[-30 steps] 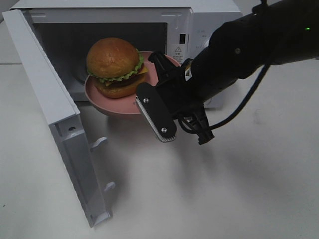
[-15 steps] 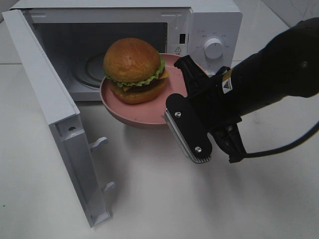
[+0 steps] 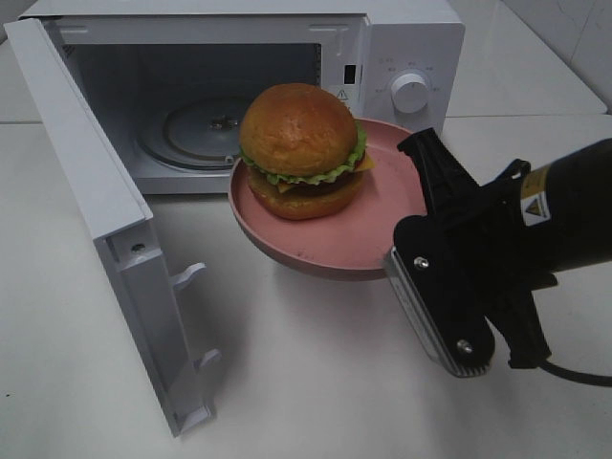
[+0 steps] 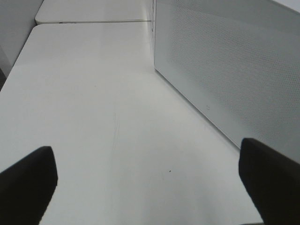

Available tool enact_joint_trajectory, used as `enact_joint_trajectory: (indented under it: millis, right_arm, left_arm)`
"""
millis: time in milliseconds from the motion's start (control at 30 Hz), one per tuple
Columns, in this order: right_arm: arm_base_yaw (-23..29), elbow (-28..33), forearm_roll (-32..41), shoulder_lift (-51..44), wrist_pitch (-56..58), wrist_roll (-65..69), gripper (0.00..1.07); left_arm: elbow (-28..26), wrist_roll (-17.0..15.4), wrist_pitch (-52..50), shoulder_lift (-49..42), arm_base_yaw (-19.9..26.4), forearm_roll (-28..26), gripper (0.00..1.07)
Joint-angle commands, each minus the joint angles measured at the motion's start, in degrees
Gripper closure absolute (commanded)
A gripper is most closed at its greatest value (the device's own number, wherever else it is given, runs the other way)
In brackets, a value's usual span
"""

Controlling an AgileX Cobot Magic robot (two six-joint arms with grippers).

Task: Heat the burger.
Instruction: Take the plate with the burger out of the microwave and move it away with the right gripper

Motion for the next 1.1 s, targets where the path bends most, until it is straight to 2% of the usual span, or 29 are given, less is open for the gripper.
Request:
enact_joint_trajectory:
  millis: [33,367,567,667,700,767,800,933,1100]
  right_arm:
    - [-0.2,2.5,0.0,-5.3,-2.4,1.0,1.07]
    - [-0.2,7.7,-0.7,-15.6,2.8,3.3,1.07]
    - [-0.2,9.2,-5.2,-20.7,7.7,8.8,1.07]
    - [-0.2,9.8,-11.1,-23.3,10.2,16.0,1.07]
    - [-0.2,9.8,-11.1,-23.3,10.2,16.0,1.07]
    - [-0.2,9.8,-16.4,-24.0,12.9,22.6,1.07]
    - [-0.2,9.8,-16.4,-24.0,12.9,22.6,1.07]
    - [-0.2,9.8,-25.8,-24.2,16.0,35.9,1.07]
    - [-0.2,9.8,-31.7,-24.2,18.6,48.4,1.07]
  left_arm:
    - [0.2,-0.5,-0.2,-1.1,0.1,-0.3,0.06]
    - [0.2,-0.5,-0.2,-1.1,0.1,-0.3,0.06]
    - [0.2,-0.5,-0.2,-1.1,0.1,-0.3,0.06]
    - [0.2,-0.5,-0.2,-1.1,0.1,-0.3,0.06]
    - [0.2,-0.5,-0.2,-1.1,0.1,-0.3,0.06]
    - [0.2,-0.5,-0.2,-1.1,0.1,-0.3,0.06]
    - [0.2,-0.5,-0.2,-1.1,0.1,-0.3,0.06]
    - [0.2,-0.5,-0.2,-1.1,0.1,-0.3,0.06]
    - [0.2,-0.5,-0.2,-1.1,0.1,-0.3,0.06]
